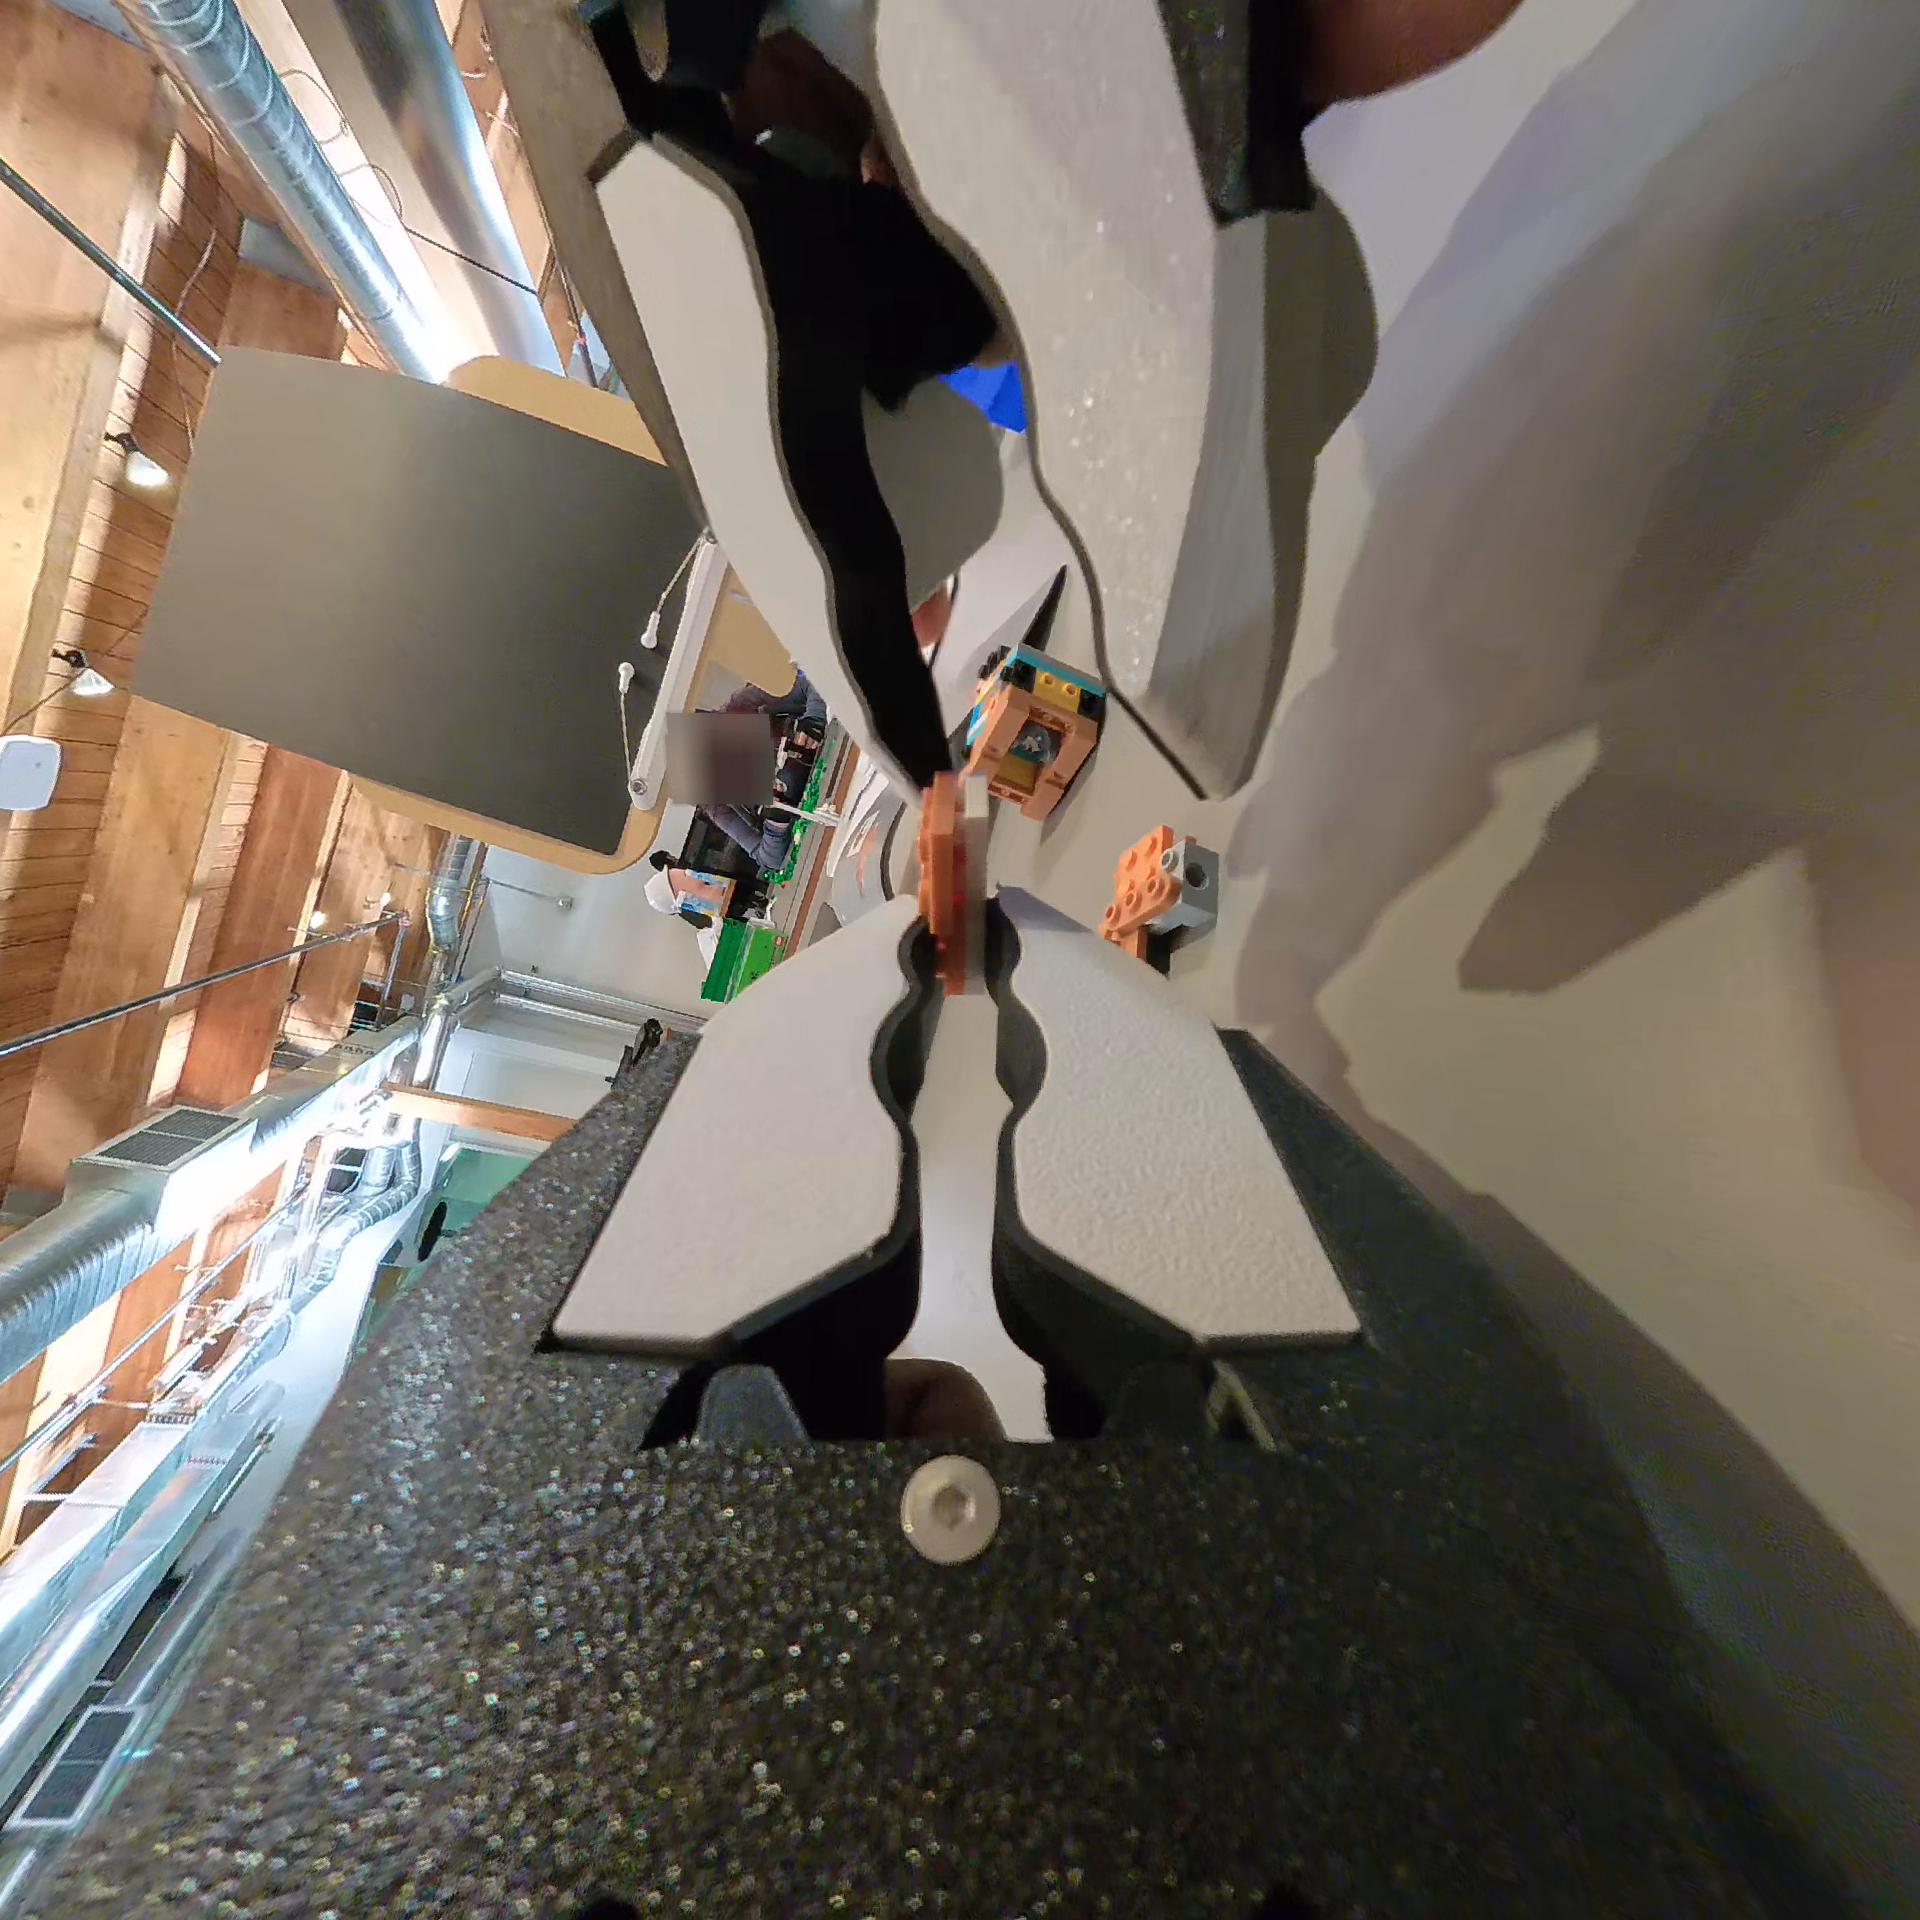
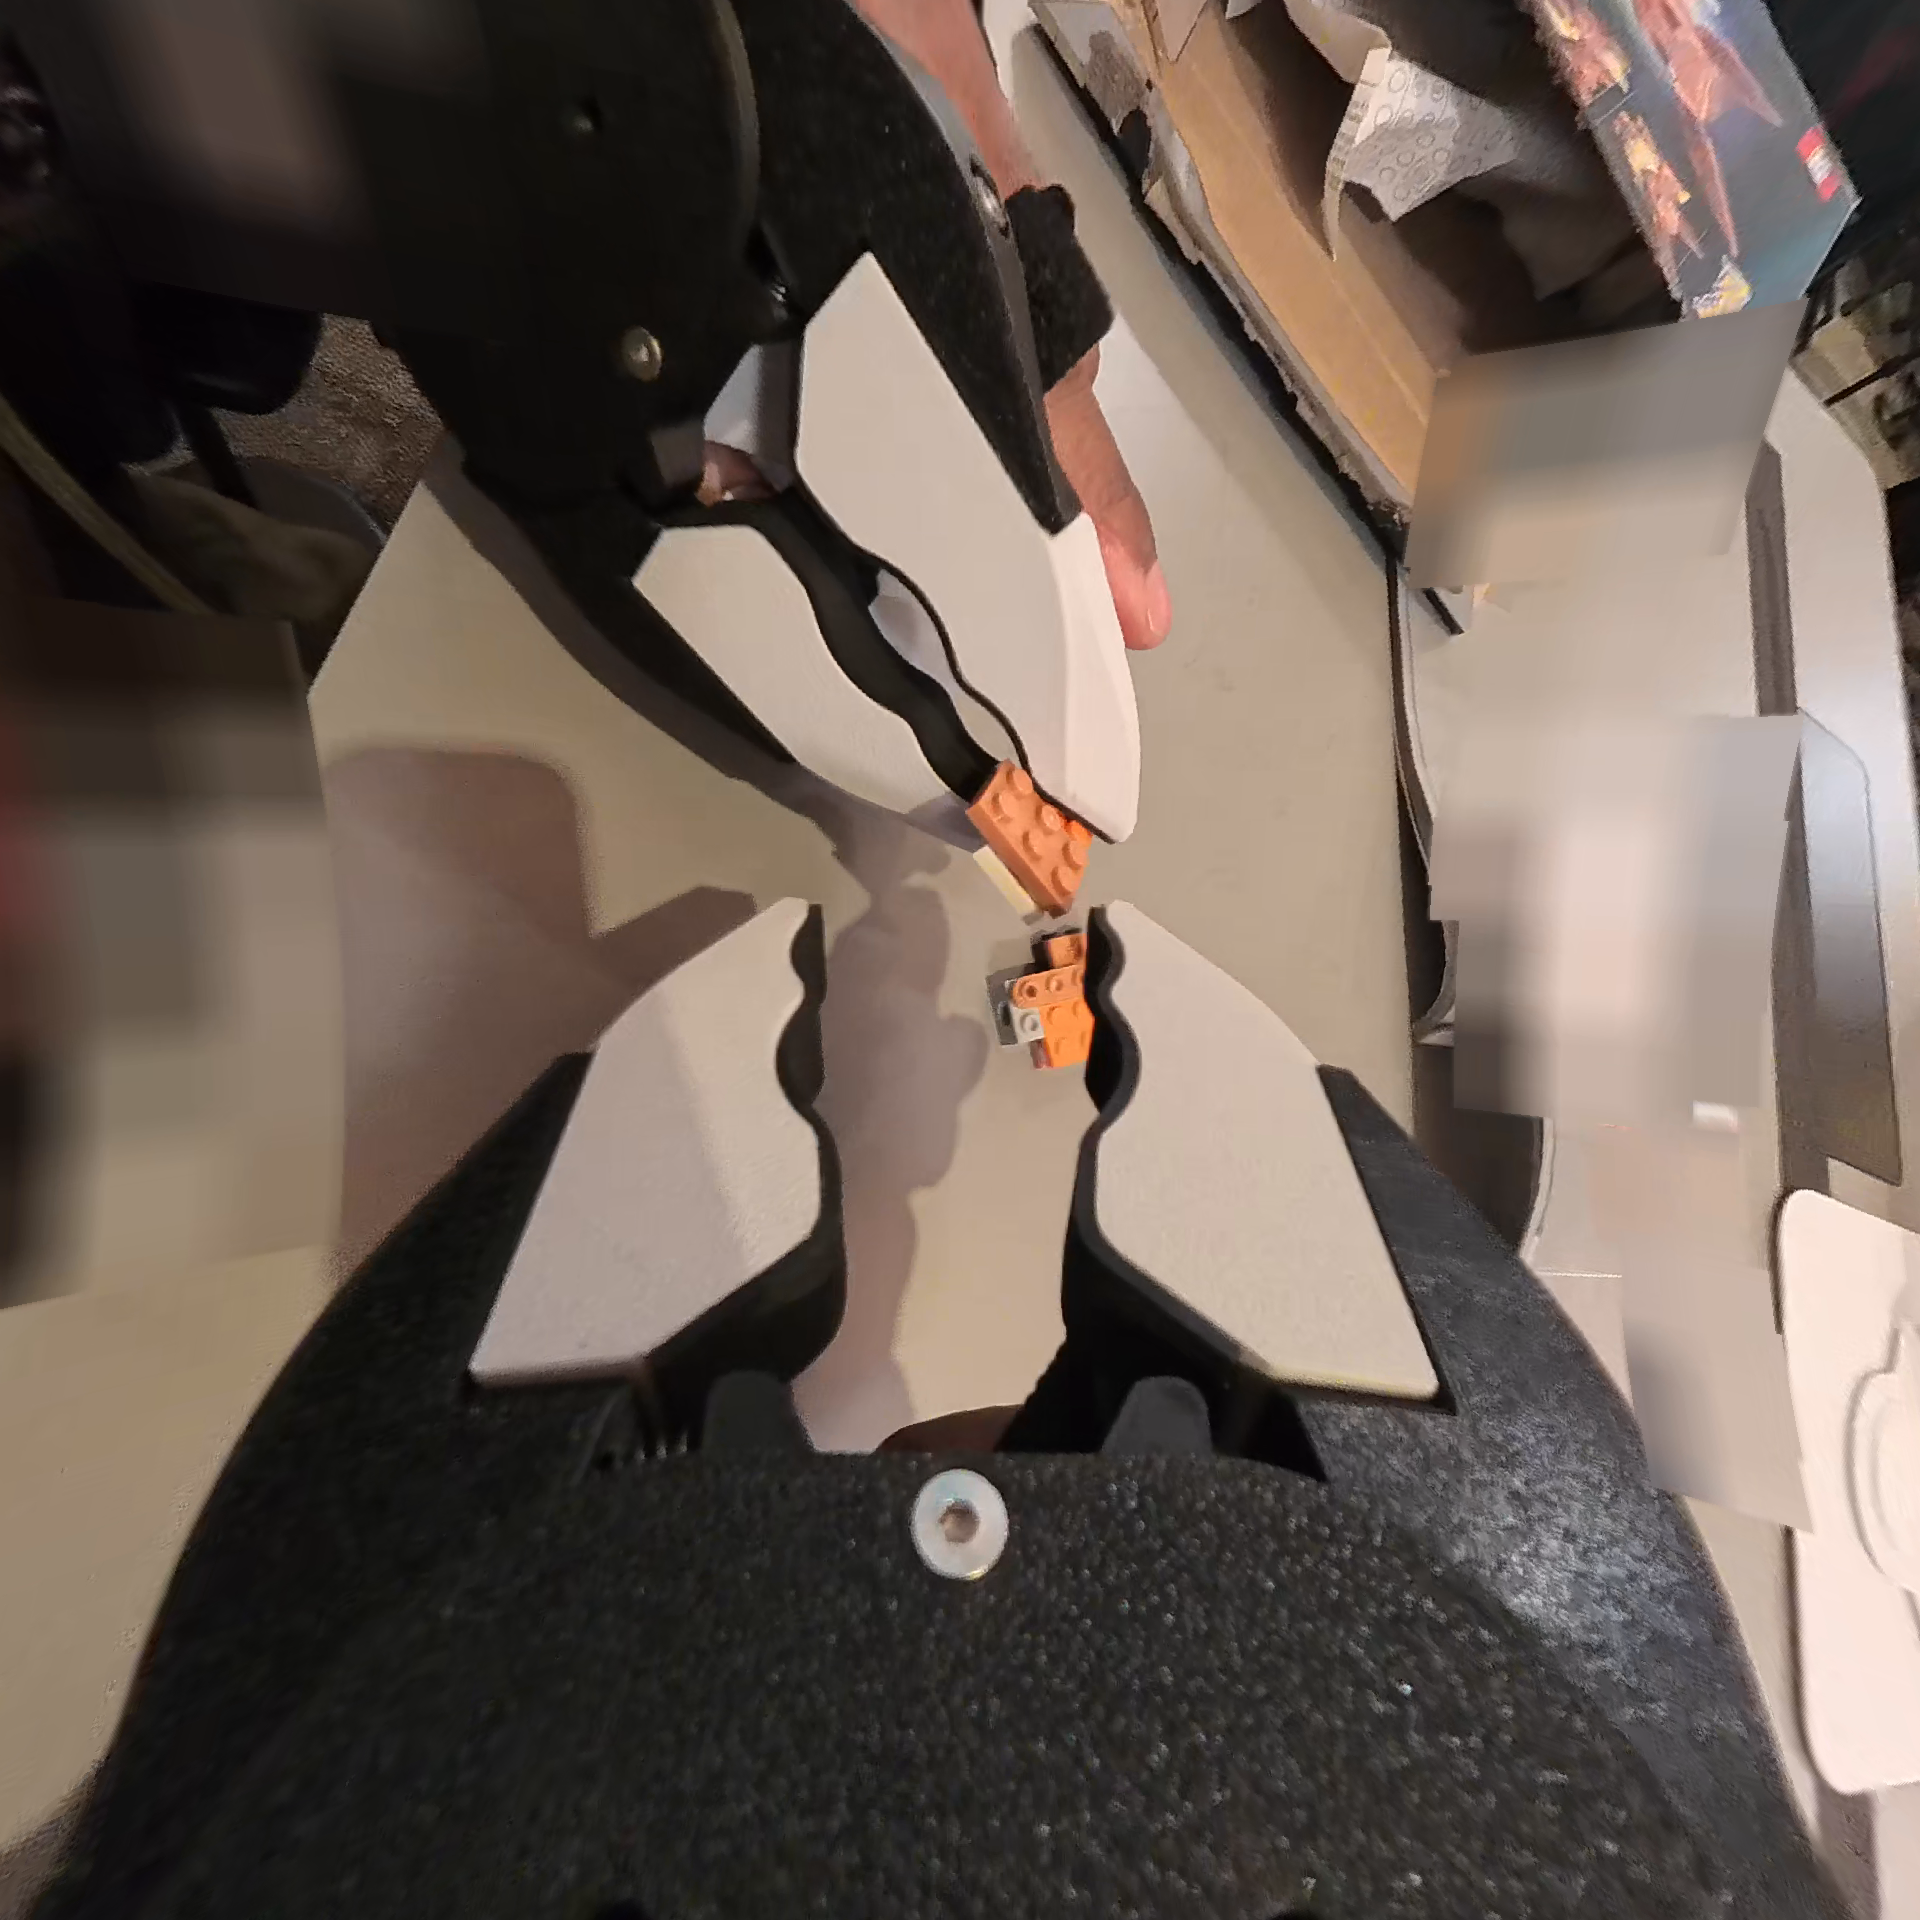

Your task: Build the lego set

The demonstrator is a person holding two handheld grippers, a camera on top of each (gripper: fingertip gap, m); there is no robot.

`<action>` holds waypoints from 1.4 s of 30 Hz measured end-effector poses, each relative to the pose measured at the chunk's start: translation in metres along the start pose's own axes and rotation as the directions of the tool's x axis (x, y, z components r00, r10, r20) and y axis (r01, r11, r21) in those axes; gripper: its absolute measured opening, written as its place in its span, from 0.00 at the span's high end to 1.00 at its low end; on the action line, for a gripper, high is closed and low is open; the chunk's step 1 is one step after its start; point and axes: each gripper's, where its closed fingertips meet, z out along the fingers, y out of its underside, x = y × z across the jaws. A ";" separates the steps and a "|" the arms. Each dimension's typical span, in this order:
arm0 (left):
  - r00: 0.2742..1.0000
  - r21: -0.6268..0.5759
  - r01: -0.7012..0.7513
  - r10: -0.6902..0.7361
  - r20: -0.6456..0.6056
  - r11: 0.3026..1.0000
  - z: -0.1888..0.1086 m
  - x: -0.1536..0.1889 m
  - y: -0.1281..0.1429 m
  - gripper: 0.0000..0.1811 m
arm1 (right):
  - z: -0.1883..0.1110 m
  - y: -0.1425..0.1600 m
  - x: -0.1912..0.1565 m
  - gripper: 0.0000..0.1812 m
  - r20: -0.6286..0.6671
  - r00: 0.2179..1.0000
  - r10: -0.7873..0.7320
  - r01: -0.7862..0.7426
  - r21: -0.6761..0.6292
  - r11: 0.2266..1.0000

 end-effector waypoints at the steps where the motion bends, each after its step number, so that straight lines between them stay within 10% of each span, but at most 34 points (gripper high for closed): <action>1: 1.000 0.002 0.003 -0.003 -0.002 1.000 0.000 0.000 0.000 0.95 | -0.001 0.000 0.002 0.74 -0.018 1.000 -0.024 0.024 0.008 1.000; 7: 1.000 0.017 0.001 -0.001 -0.011 1.000 -0.001 -0.001 -0.003 0.95 | -0.007 -0.006 0.019 0.77 -0.200 0.931 -0.306 0.327 0.078 0.942; 42: 1.000 -0.003 -0.025 0.025 -0.014 1.000 -0.003 -0.005 -0.004 0.95 | 0.002 -0.014 0.017 0.95 -0.396 0.680 -0.618 0.633 -0.110 0.766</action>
